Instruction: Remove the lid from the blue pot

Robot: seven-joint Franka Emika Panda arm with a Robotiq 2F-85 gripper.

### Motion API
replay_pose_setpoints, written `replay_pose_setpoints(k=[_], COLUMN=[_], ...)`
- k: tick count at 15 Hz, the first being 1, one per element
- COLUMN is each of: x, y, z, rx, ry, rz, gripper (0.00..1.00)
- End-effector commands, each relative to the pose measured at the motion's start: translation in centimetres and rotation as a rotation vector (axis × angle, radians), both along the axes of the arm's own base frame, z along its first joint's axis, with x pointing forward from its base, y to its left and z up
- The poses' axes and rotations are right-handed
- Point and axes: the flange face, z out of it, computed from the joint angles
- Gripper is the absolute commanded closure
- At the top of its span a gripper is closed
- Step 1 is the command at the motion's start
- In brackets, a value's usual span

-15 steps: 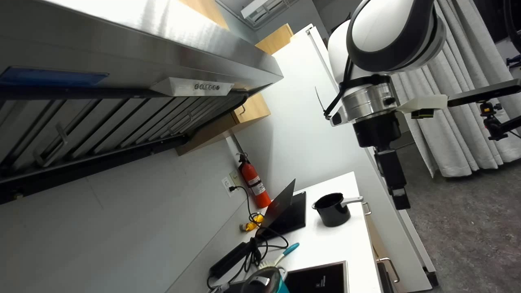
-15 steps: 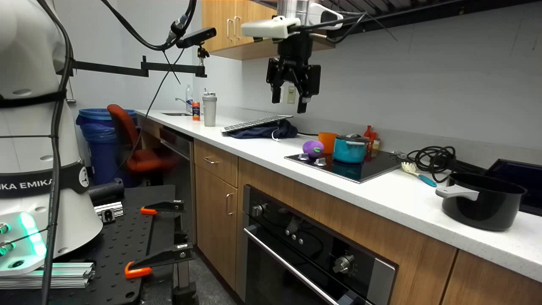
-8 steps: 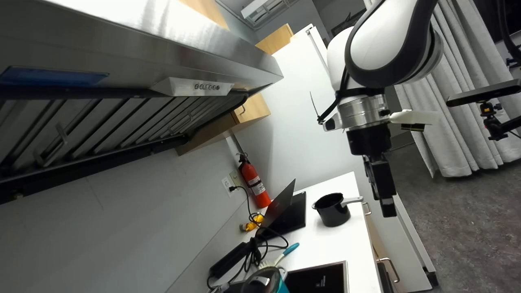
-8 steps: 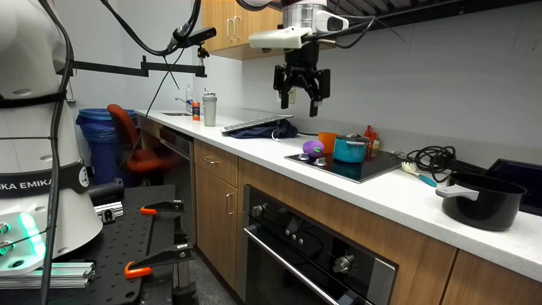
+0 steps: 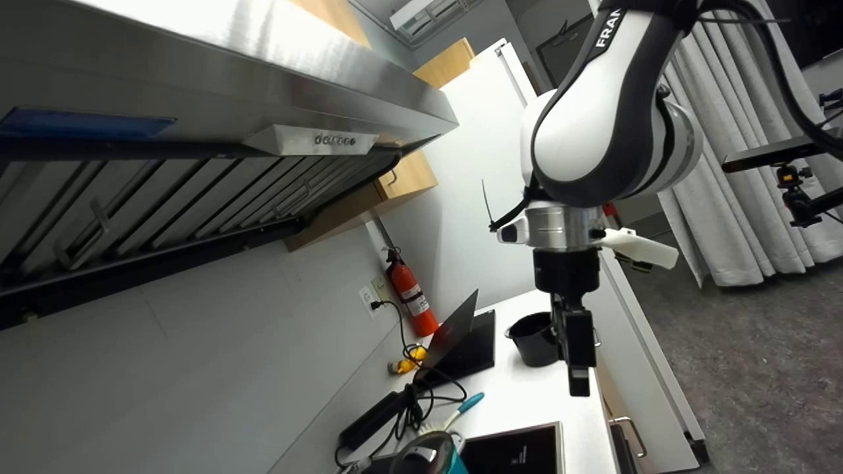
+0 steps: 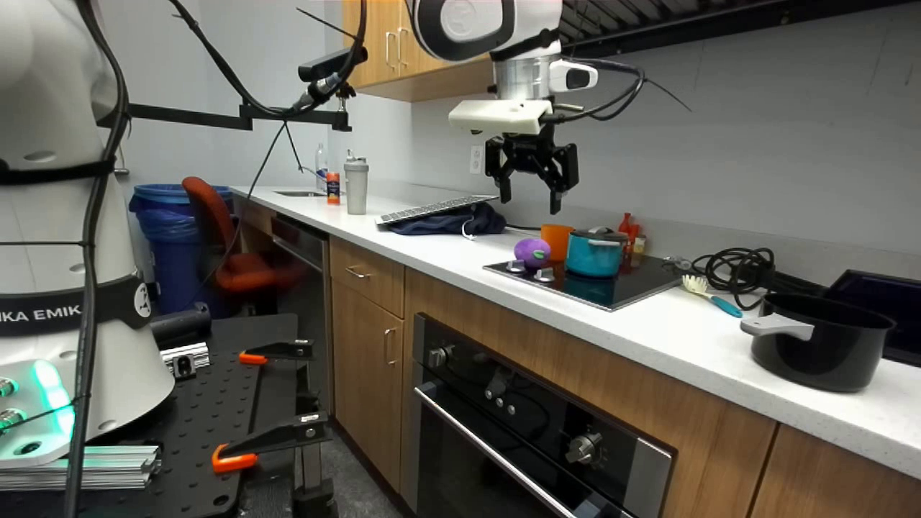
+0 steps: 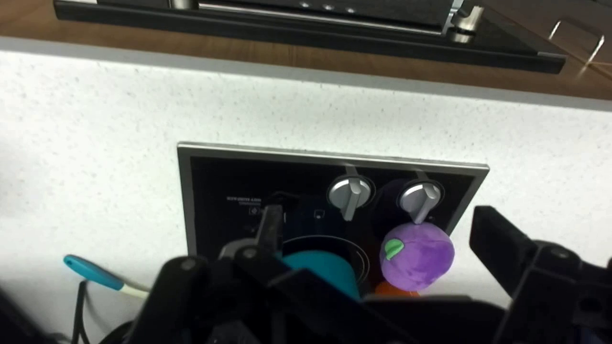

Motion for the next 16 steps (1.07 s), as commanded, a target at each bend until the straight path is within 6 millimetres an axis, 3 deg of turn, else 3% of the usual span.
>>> replay_pose_setpoints(k=[1, 10, 11, 16], x=[2.6, 6.5, 5.2, 5.3], y=[2.5, 6.2, 5.8, 5.8], z=[-0.6, -0.4, -0.4, -0.8], rx=[0.022, 0.008, 0.009, 0.008], ry=[-0.099, -0.289, -0.246, -0.242], rz=[0.044, 0.172, 0.152, 0.155], gripper=[0.00, 0.00, 0.00, 0.00])
